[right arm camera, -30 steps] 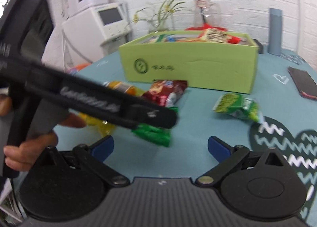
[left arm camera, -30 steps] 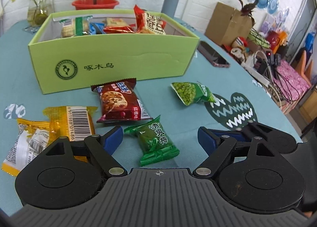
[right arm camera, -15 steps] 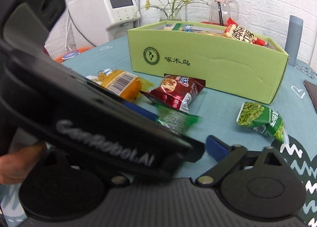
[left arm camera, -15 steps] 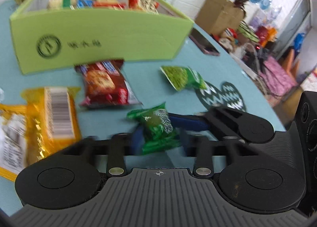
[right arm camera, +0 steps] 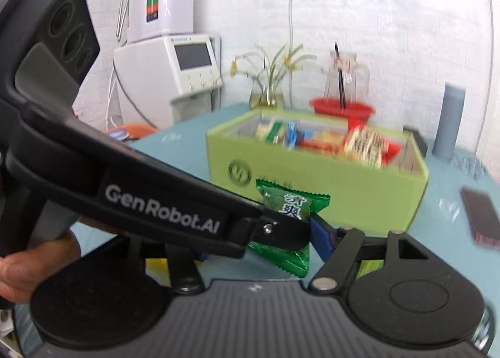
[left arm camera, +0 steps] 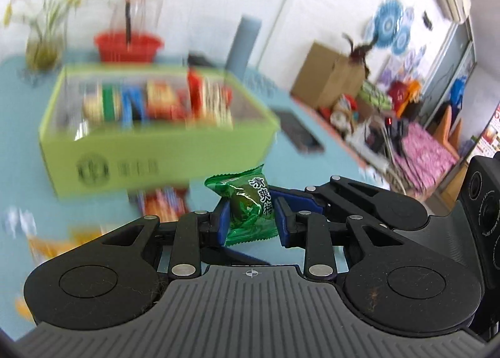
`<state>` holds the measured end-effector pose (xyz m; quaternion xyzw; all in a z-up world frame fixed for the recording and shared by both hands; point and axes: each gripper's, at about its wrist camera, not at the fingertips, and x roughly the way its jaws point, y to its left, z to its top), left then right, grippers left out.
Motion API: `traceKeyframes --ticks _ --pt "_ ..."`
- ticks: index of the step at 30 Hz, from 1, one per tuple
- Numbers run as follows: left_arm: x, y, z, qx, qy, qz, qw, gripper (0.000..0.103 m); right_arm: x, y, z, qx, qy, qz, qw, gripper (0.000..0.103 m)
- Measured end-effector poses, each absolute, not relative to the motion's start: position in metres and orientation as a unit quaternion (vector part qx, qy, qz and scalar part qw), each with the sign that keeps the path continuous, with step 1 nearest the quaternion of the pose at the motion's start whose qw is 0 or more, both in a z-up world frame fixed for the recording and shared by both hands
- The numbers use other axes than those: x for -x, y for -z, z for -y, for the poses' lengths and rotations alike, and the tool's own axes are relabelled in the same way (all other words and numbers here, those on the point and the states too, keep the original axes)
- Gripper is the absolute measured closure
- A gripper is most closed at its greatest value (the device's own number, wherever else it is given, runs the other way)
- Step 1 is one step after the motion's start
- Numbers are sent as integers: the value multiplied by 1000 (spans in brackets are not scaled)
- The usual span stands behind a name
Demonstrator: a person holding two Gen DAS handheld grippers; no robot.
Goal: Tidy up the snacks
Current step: 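Carry the green candy into the green box and release it, then grasp the green pea snack packet with the left gripper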
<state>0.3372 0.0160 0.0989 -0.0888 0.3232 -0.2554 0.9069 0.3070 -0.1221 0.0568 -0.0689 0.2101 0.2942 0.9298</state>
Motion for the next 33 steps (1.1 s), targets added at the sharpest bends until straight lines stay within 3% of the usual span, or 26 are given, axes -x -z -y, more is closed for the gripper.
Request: traceKeyframes --ticks 5,12,15,18,22,26,30,33 --pt "-393 -125 -24 90 238 -302 919 96 -372 -82 110 80 -299 -191 931 29" --pt "-459 -122 -36 75 207 -310 925 94 -432 -77 82 79 -316 -217 920 22" --pt "-462 -125 -44 75 190 -296 933 62 -436 -79 75 89 -318 -209 921 9" --pt "-446 -142 -55 83 187 -264 943 55 -425 -94 82 93 -325 -183 923 9" --pt "-406 -160 -64 78 197 -219 952 36 -388 -109 115 99 -322 -149 930 9" --pt "-367 -137 -57 72 222 -234 944 35 -358 -82 155 97 -291 -186 934 8" --pt "-353 -91 -26 79 260 -305 913 37 -344 -27 189 77 -250 -272 926 8" --pt "-360 -60 2 91 270 -370 884 45 -341 -6 204 62 -237 -302 921 8"
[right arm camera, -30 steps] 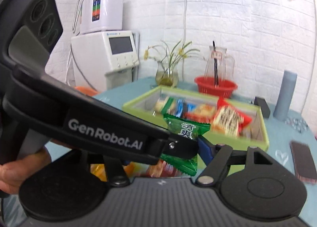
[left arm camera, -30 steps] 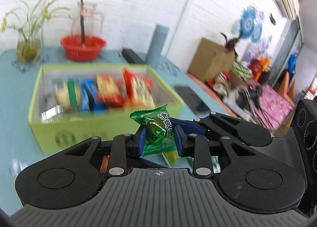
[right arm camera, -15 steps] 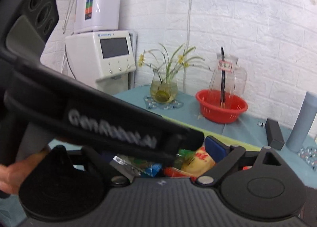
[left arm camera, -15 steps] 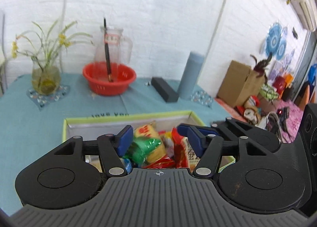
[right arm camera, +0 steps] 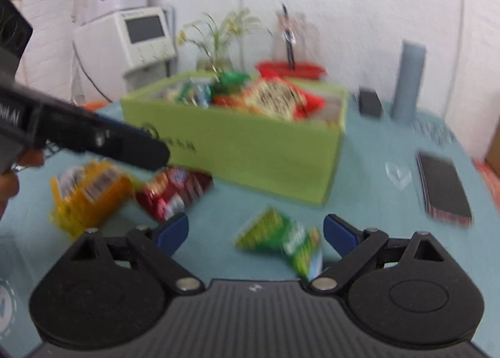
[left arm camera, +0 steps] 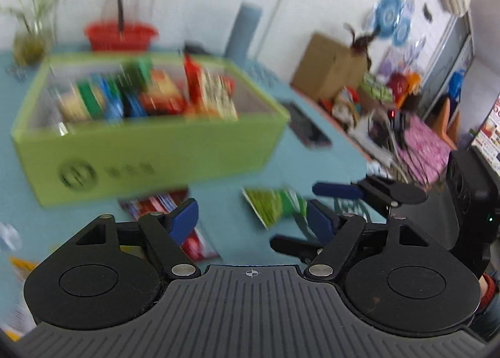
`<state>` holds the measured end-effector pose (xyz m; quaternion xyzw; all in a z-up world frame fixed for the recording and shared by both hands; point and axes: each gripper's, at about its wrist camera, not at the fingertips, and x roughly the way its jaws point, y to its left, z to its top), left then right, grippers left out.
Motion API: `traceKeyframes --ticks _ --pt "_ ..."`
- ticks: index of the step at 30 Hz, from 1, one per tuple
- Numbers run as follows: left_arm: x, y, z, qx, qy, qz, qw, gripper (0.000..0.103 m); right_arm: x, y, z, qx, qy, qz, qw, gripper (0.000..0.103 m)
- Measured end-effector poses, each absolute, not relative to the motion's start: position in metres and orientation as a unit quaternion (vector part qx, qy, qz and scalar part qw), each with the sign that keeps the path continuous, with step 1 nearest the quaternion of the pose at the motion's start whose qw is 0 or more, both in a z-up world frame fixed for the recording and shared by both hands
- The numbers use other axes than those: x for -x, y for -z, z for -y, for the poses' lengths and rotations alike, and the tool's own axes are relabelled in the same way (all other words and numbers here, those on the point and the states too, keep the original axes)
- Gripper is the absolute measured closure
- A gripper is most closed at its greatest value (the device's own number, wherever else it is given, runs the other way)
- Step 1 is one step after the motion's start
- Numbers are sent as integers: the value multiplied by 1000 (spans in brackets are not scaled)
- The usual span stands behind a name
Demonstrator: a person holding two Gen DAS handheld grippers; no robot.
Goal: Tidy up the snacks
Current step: 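Grasp the green pea snack packet with the left gripper, then carry the green pea snack into the green box and release it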
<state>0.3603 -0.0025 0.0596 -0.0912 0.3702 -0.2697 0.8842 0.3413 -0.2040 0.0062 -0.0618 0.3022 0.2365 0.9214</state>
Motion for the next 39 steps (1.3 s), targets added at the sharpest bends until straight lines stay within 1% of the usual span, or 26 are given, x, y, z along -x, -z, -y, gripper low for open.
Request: traceKeyframes --ticks 1,3,6,10,12,15,19,22,25,27,29,30,32,33,34,35,36,38,39 --pt "-364 -54 9 98 269 -386 877 49 -343 -4 206 66 -238 -301 921 8" --pt "-369 -49 13 113 262 -402 870 51 -348 -5 205 83 -245 -289 922 8" --pt "-372 -52 7 128 245 -399 874 48 -368 -4 201 91 -285 -279 913 8" --pt "-370 -56 -8 133 218 -394 883 46 -392 12 191 85 -302 -323 893 8" --pt "-366 -55 -14 139 210 -394 884 45 -384 15 190 74 -295 -334 892 8" --pt "-361 -50 -21 153 213 -395 881 44 -356 15 187 53 -307 -327 892 8" --pt "-357 -42 -15 166 228 -411 867 44 -332 16 171 76 -299 -326 894 8" --pt "-361 -48 -6 151 243 -405 868 44 -331 12 170 74 -271 -326 903 8" --pt "-379 -58 10 118 264 -394 872 42 -333 7 178 33 -246 -323 913 8" --pt "-394 -60 23 96 278 -400 868 42 -334 8 183 7 -234 -327 915 8" --pt "-408 -54 38 76 286 -413 861 44 -339 13 183 0 -229 -333 915 8" --pt "-414 -49 44 67 289 -422 857 48 -342 15 181 3 -231 -335 913 8" --pt "-422 -35 55 55 300 -450 839 72 -346 16 172 31 -251 -328 910 9" --pt "-425 -27 59 53 306 -469 826 99 -348 16 165 50 -258 -324 909 17" --pt "-421 -24 58 51 303 -463 831 100 -348 14 161 71 -253 -322 909 20" --pt "-415 -25 58 38 297 -456 838 101 -348 12 160 76 -256 -320 909 30" --pt "-409 -26 56 31 290 -449 844 103 -345 9 164 64 -264 -317 909 37" --pt "-396 -31 46 57 295 -443 845 103 -334 1 172 37 -279 -307 909 36" --pt "-390 -34 41 73 298 -439 844 103 -326 -3 172 41 -280 -297 912 36"
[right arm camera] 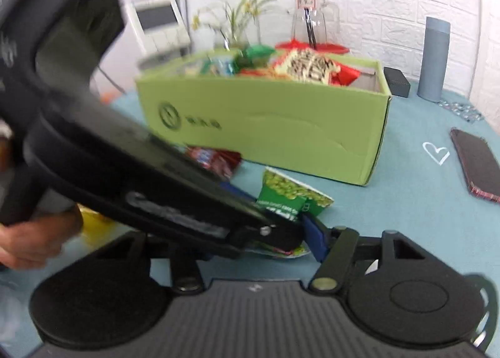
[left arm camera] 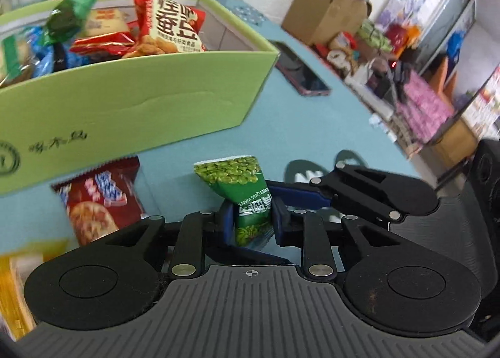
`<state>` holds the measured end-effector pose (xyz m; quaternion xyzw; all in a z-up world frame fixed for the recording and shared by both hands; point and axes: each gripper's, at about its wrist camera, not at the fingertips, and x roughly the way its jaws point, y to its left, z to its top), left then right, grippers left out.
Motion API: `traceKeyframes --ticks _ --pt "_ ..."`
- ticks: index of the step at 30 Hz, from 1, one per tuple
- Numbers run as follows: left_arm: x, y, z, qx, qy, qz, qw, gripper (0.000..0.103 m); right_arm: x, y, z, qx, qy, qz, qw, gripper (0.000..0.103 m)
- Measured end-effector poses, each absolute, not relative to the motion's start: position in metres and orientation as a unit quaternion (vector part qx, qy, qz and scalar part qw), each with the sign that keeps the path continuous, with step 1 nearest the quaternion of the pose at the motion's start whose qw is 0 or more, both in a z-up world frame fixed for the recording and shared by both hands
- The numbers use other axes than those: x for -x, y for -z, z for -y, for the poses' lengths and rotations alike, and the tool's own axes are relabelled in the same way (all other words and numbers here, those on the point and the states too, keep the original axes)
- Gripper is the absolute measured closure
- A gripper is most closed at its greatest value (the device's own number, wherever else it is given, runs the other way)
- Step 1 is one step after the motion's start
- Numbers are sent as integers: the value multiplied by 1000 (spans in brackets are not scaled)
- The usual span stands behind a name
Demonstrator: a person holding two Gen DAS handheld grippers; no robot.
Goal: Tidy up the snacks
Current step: 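Carry the green pea snack into the green box and release it, then grasp the red cookie packet with the left gripper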
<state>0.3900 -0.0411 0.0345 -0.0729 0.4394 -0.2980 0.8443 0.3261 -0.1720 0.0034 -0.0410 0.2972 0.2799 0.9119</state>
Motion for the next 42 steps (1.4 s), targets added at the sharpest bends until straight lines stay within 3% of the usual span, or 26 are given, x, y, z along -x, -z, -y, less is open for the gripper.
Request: traceKeyframes --ticks 4,7,12,16,17,19,21,26,29,32,36,39,42 --pt "-375 -57 35 97 296 -417 854 103 -306 -24 164 62 -273 -259 924 33" --pt "-376 -90 28 93 294 -379 872 103 -311 -48 154 77 -282 -219 931 23" --pt "-414 -137 9 83 266 -331 902 103 -365 -87 130 100 -296 -174 934 24" --pt "-466 -141 -13 94 239 -331 908 102 -430 -94 113 89 -307 -191 928 26" --pt "-479 -138 -16 99 233 -337 907 101 -446 -93 109 85 -307 -203 926 26" --pt "-499 -125 -21 107 224 -348 904 83 -470 -84 100 90 -298 -227 923 21" --pt "-507 -113 -28 109 209 -349 907 74 -485 -74 97 98 -289 -247 920 11" --pt "-492 -113 -49 124 214 -319 915 66 -467 -70 109 82 -277 -234 928 9" --pt "-467 -127 -59 128 218 -291 923 52 -429 -80 120 81 -272 -194 939 9" --pt "-436 -133 -67 125 226 -270 928 48 -390 -83 129 83 -277 -170 942 8" --pt "-400 -121 -70 122 236 -277 923 46 -358 -66 135 65 -291 -198 934 8" --pt "-390 -100 -66 117 239 -314 911 43 -350 -43 133 45 -293 -243 924 8" --pt "-399 -70 -60 116 221 -376 892 49 -358 -20 126 25 -296 -281 913 8"
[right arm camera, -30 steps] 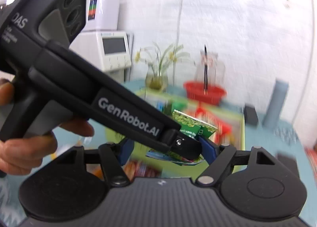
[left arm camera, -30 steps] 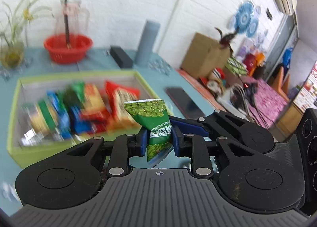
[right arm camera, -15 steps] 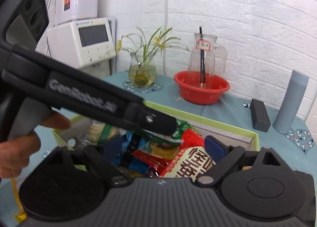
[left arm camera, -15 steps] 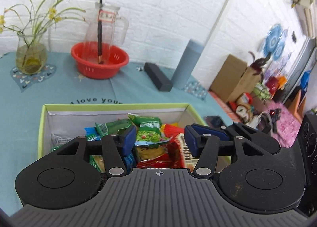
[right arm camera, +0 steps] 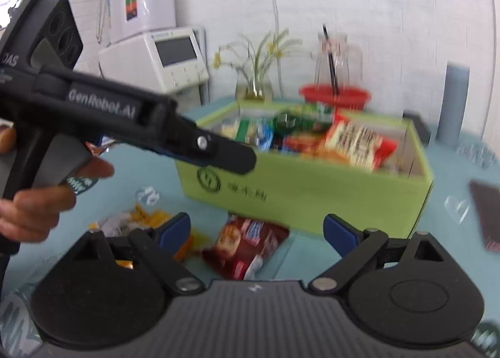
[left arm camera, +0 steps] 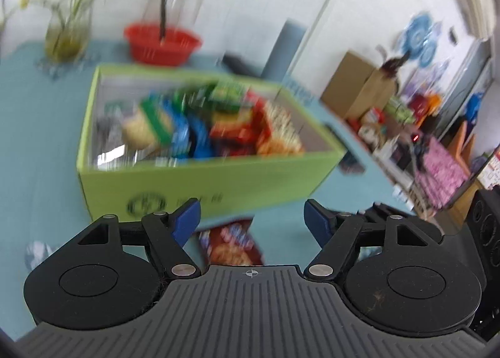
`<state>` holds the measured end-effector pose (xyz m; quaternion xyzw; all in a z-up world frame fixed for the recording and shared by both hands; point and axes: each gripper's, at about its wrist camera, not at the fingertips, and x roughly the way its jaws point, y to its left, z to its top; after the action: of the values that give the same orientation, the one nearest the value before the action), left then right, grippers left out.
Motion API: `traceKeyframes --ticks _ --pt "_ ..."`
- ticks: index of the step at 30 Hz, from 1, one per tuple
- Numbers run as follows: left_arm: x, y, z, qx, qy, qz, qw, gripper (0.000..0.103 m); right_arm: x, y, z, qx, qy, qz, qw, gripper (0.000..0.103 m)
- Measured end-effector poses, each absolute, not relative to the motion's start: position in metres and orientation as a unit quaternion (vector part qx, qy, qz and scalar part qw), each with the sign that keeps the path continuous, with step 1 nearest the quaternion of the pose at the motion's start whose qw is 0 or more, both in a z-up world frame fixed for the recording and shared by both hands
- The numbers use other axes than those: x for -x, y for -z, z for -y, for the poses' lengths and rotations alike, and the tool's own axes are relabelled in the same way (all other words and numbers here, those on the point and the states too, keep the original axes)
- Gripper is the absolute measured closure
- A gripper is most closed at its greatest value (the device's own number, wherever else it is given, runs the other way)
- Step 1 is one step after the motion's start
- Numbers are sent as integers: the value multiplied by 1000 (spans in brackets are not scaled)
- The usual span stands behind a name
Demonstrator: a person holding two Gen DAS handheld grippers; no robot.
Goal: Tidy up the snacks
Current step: 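Grasp the red cookie packet with the left gripper, then carry the red cookie packet into the green box and release it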
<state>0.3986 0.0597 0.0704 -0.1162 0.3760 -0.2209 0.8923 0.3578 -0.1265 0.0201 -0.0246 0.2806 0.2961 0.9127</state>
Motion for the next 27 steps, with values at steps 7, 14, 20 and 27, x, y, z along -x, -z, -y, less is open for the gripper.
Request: traceKeyframes --ticks 7,14,20,27 --pt "-428 -28 -54 127 193 -457 859 63 -381 7 105 31 -302 -323 897 9" --pt "-406 -35 -31 84 216 -455 860 81 -351 6 108 39 -305 -327 893 32" --pt "-340 -30 -5 90 238 -450 856 81 -269 9 132 42 -269 -315 909 32" --pt "-288 -19 0 132 259 -442 849 67 -216 17 152 18 -241 -312 919 14"
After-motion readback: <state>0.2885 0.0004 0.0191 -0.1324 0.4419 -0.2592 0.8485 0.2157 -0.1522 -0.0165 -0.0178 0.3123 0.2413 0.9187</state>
